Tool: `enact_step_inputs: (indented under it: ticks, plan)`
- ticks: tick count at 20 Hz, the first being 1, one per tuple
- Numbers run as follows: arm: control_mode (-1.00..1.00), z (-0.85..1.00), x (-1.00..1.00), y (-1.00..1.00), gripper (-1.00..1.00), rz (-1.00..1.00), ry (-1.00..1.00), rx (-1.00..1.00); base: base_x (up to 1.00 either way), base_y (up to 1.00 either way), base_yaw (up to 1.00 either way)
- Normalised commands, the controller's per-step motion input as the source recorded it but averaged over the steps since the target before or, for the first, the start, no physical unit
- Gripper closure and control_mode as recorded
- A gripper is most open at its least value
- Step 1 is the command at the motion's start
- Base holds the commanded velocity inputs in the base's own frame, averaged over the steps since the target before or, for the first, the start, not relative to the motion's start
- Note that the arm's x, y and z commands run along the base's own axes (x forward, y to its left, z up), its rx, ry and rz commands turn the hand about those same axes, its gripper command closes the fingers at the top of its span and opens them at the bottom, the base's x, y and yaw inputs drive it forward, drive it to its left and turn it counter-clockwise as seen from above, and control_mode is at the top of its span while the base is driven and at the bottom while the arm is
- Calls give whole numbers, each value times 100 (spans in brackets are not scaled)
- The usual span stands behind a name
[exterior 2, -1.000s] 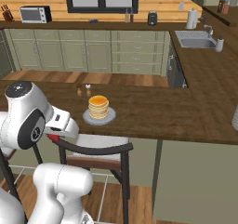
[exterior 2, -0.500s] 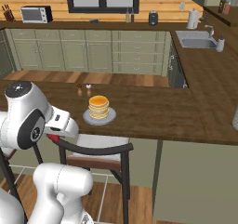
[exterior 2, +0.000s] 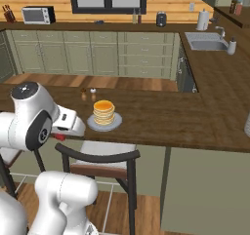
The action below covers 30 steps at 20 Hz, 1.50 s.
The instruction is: Take the strawberry from the fridge and place it on top of the pancake, located on the dining counter.
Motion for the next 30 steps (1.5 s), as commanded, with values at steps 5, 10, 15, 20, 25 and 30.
enact_step_inputs:
  ticks: [5, 10, 15, 20, 25, 30]
  plan:
    - [-100, 31, 100, 2, 100, 15, -19, 0, 0, 0, 0]
    - [-100, 16, 100, 3, 100, 10, -14, 0, 0, 0, 0]
    - [-100, 0, 100, 0, 100, 1, 7, -4, 0, 0, 0]
    - [-100, -4, 100, 0, 100, 0, 16, -9, 0, 0, 0]
    - [-100, -32, 100, -2, 100, 0, 13, 0, 0, 0, 0]
    - [-100, -56, 95, 0, 100, 0, 12, 0, 0, 0, 0]
